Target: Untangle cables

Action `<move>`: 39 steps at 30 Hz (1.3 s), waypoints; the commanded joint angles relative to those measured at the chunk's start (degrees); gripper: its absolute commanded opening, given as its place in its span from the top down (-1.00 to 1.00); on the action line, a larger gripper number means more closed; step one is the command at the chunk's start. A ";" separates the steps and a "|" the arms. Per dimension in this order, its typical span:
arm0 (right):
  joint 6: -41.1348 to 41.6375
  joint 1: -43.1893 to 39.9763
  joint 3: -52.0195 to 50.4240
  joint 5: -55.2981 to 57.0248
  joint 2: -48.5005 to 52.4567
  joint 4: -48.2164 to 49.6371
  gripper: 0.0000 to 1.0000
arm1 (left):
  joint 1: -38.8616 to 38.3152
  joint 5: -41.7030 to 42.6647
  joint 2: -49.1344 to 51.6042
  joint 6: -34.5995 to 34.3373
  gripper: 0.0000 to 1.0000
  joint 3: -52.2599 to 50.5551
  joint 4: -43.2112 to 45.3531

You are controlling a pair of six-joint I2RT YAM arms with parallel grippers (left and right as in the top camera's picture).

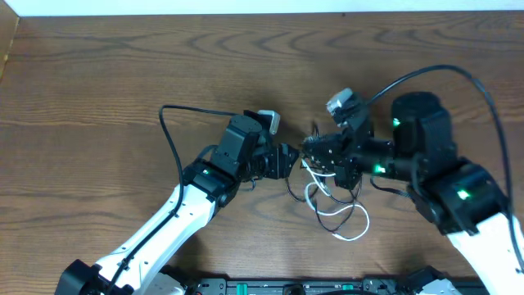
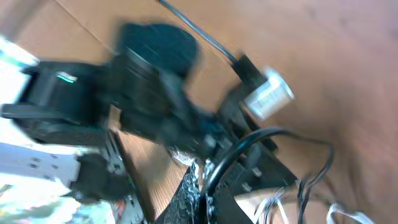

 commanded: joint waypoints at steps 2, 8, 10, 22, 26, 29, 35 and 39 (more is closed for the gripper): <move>-0.35 2.32 5.29 0.22 -1.18 0.55 0.98 | 0.31 -0.50 0.44 -3.08 -0.27 0.42 1.55; -2.38 2.03 7.72 11.58 -3.17 6.69 0.98 | 0.28 -0.31 0.44 -3.06 -0.27 0.42 -0.13; -2.36 2.03 7.72 20.50 -3.61 7.34 0.98 | 0.28 -0.26 0.44 -3.06 -0.27 0.42 -0.98; 0.61 0.55 7.69 58.64 -3.80 9.57 0.98 | 0.28 -1.11 0.44 -2.82 -0.28 0.42 -10.36; -1.38 -0.85 7.72 59.58 -4.24 20.39 0.98 | 0.28 -0.90 0.44 -2.82 -0.27 0.42 -10.67; -4.00 -1.20 7.72 59.63 -4.70 28.76 0.98 | 0.28 -0.76 0.44 -2.82 -0.28 0.42 -10.67; -5.55 -3.50 7.72 65.40 -4.57 38.66 0.98 | 0.28 -0.76 0.44 -2.82 -0.27 0.42 -10.67; -5.16 -6.36 7.69 66.64 -4.50 35.76 0.98 | 0.28 -0.76 0.44 -2.82 -0.27 0.42 -10.67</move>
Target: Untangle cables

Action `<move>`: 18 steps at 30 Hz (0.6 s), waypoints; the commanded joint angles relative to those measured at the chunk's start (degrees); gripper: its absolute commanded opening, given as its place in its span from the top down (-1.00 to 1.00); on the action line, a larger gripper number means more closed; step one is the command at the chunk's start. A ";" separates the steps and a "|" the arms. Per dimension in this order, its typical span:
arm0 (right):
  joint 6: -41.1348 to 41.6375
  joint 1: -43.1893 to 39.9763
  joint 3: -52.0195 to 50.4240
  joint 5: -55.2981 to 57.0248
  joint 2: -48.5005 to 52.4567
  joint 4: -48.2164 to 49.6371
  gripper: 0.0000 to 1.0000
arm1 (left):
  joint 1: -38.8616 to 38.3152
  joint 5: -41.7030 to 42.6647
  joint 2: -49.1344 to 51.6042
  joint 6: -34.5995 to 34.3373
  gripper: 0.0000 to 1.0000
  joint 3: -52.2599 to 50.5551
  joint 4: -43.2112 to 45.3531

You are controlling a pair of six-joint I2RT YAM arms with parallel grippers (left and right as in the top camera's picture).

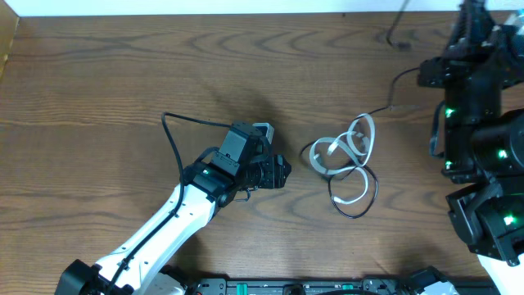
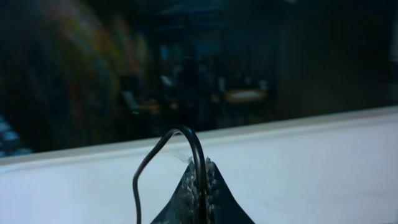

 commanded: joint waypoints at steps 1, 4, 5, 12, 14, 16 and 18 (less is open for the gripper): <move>-0.26 -2.45 0.83 2.73 -0.28 -4.70 0.98 | 0.28 -0.57 0.42 -0.50 -0.27 0.42 -0.02; 3.32 -2.82 0.83 -2.71 0.04 -16.92 0.98 | 0.28 -0.48 0.42 -0.52 -0.28 0.42 0.02; 4.70 -2.82 0.83 -7.32 0.31 -21.35 0.98 | 0.28 -0.24 0.42 -0.52 -0.27 0.42 0.07; 6.71 -2.36 0.83 -34.49 4.26 -27.17 0.98 | 0.26 10.86 0.42 -0.48 -0.27 0.42 6.56; 7.76 -1.75 0.83 -38.77 4.76 -24.55 0.98 | 0.09 14.88 0.42 -0.48 -0.30 0.42 10.86; 8.72 -0.83 0.83 -41.66 4.83 -22.03 0.98 | -0.35 16.79 0.42 -0.50 -0.37 0.42 14.56; 9.38 0.11 0.83 -43.08 4.66 -20.20 0.98 | -1.18 16.83 0.42 -0.44 -0.43 0.42 17.57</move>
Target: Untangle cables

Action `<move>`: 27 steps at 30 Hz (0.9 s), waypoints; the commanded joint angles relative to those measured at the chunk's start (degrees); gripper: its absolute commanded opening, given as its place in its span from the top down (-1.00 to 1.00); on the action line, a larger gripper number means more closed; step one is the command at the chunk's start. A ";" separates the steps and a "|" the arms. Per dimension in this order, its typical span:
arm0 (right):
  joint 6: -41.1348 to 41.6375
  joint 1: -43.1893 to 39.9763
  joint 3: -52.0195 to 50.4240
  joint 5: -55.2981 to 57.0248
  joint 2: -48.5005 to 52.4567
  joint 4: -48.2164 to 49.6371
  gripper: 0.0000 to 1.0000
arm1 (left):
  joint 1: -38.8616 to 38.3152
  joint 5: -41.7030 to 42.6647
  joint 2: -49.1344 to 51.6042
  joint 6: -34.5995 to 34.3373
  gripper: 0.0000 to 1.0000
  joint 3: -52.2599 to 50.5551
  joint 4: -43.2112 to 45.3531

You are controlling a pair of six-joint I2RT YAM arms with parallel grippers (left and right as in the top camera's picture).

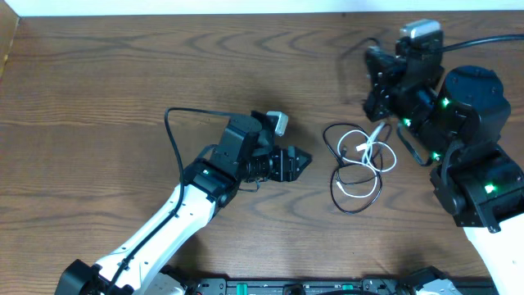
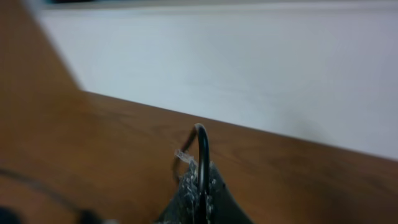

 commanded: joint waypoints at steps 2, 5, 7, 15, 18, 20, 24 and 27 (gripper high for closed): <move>5.64 2.82 0.44 -9.44 -1.01 3.15 0.98 | -2.21 2.27 0.42 0.13 -0.47 0.42 4.87; 8.87 4.02 0.44 -11.02 -1.11 5.46 0.98 | -3.43 -1.95 0.42 0.11 -0.51 0.42 5.31; 12.07 4.87 0.44 -12.55 -1.11 8.61 0.98 | -4.55 -4.94 0.42 0.09 -0.53 0.42 5.68; 15.96 7.41 0.44 -12.57 -1.11 18.60 0.98 | -7.85 -10.47 0.42 0.02 -0.54 0.42 8.66; 16.35 8.50 0.44 -12.44 -1.11 20.61 0.98 | -8.72 -11.45 0.42 -0.87 -0.54 0.42 9.40; 16.37 8.94 0.44 -12.17 -1.11 21.18 0.98 | -9.25 -11.43 0.42 -1.05 -0.54 0.42 10.32; 16.37 9.22 0.44 -12.17 -1.09 21.20 0.98 | -10.67 -11.43 0.42 -1.73 -0.54 0.42 12.20; 16.41 9.25 0.44 -12.20 -1.11 21.20 0.98 | -12.02 -11.50 0.44 -1.88 -0.54 0.42 12.61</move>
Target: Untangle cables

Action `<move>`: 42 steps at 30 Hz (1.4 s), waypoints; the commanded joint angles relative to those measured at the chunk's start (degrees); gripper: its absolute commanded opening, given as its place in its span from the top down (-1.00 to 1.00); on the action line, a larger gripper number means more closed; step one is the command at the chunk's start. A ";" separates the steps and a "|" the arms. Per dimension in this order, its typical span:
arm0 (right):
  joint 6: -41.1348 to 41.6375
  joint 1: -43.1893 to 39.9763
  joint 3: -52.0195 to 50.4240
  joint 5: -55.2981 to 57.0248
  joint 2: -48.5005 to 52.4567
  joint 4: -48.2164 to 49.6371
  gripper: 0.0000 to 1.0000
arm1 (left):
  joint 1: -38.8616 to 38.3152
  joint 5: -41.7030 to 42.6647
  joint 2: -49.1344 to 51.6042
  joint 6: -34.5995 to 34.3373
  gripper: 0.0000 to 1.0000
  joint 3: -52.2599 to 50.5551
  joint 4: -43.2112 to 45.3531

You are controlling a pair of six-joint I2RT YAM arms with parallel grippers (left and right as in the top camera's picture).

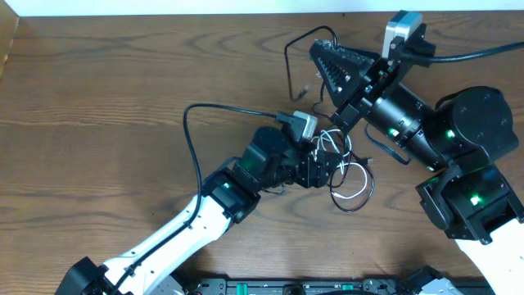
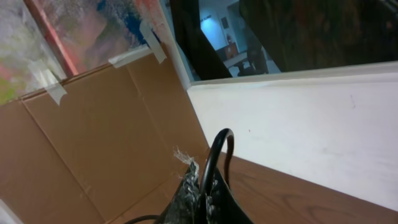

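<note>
A tangle of a white cable (image 1: 354,195) and a black cable (image 1: 288,61) lies at the table's centre right. My right gripper (image 1: 318,51) is raised at the back, shut on the black cable, which loops out past its tips and hangs down toward the tangle. In the right wrist view the right gripper (image 2: 202,173) has its jaws pressed together on the black cable (image 2: 214,152), which arches above them. My left gripper (image 1: 326,168) is in the left side of the tangle among white loops; whether it is open or shut does not show.
The wooden table (image 1: 98,98) ends in a white edge strip (image 1: 164,6) at the back. A black lead (image 1: 190,131) arcs from the left arm's wrist camera. The right arm's body (image 1: 458,139) fills the right side. Brown cardboard (image 2: 93,137) stands beyond the table.
My left gripper has moved right, from beside the tangle into its left side. My right gripper has moved left along the back and still grips the black cable, now drawn out in a tall loop.
Both grippers first met at the tangle in the middle. Then the right arm stood high at the far right with the black cable in it and the left gripper back from the pile. Later the right gripper was lower at the back; now it is further left, the left in the tangle.
</note>
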 commanded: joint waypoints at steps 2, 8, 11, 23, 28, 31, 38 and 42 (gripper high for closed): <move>1.49 0.55 0.48 -0.15 -0.72 0.39 0.98 | -1.86 -1.11 0.61 -0.70 -0.53 0.42 0.50; 2.99 1.11 0.48 -0.37 -0.72 0.48 0.98 | -2.19 -2.82 3.52 -3.21 -0.52 0.42 2.64; 2.95 2.01 0.48 -0.35 -0.72 0.57 0.98 | -2.16 -2.82 6.34 -5.20 -0.46 0.42 6.12; 1.18 -0.17 0.48 5.20 -0.72 -10.51 0.98 | 1.11 -11.34 9.25 -3.13 0.85 0.42 -4.83; -1.33 -7.50 0.48 11.04 -0.90 -18.71 0.98 | 6.51 -11.34 9.25 -0.04 0.85 0.42 -16.90; -2.43 -15.78 0.48 16.44 -1.79 -23.26 0.98 | 10.64 -11.34 9.25 4.90 0.85 0.42 -23.39; -2.43 -34.29 0.48 16.52 -3.26 -27.67 0.98 | 17.81 -11.34 9.14 7.15 0.85 0.42 -27.89; -2.47 -45.18 0.48 15.72 -3.04 -29.57 0.98 | 21.16 -11.32 7.85 7.43 0.85 0.42 -29.00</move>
